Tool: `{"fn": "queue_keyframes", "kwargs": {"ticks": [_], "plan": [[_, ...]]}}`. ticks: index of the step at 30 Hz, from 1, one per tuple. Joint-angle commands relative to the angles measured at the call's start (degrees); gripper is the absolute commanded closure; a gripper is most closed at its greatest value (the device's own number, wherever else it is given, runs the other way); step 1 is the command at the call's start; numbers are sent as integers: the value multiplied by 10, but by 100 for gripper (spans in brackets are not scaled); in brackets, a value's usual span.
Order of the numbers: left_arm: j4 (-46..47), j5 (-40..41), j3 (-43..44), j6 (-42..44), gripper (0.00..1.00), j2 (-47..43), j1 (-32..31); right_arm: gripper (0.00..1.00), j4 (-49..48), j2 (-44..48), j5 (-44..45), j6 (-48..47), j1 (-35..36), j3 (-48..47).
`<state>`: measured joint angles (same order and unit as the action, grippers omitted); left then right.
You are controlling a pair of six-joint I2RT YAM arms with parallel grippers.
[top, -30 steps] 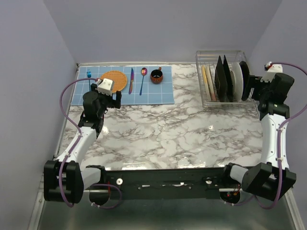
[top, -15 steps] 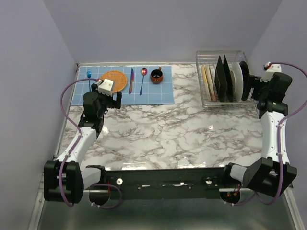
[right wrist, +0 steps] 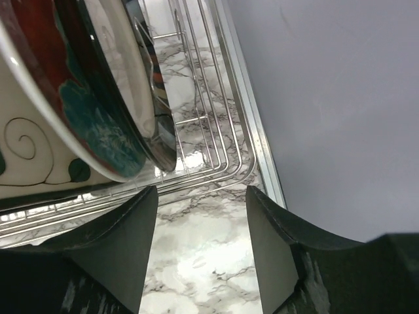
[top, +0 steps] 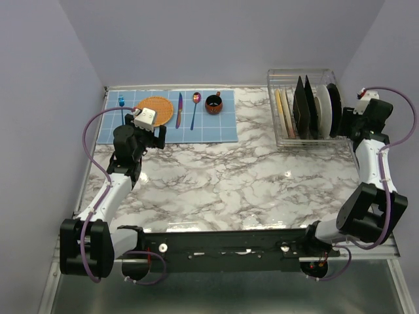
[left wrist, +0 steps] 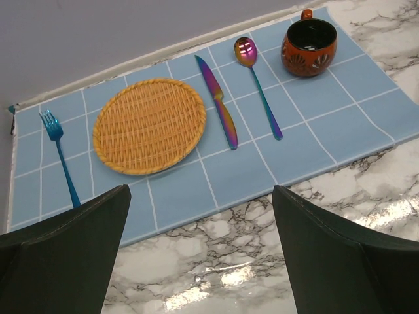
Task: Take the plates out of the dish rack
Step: Unload the plate from the dish rack.
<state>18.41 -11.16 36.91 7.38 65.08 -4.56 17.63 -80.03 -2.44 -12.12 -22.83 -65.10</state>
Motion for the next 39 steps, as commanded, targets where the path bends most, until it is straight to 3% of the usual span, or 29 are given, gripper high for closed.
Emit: {"fn": "queue_keyframes", "kwargs": {"ticks": [1, 19, 39], "plan": [[21, -4, -9, 9, 1, 3, 3, 36, -34, -22, -5, -26, -6, -18], [24, 2, -14, 11, 1, 3, 3, 39, -11, -42, -42, -27, -6, -33], [29, 10, -16, 14, 1, 9, 3, 46, -2, -123, -67, -22, -6, -90]]}}
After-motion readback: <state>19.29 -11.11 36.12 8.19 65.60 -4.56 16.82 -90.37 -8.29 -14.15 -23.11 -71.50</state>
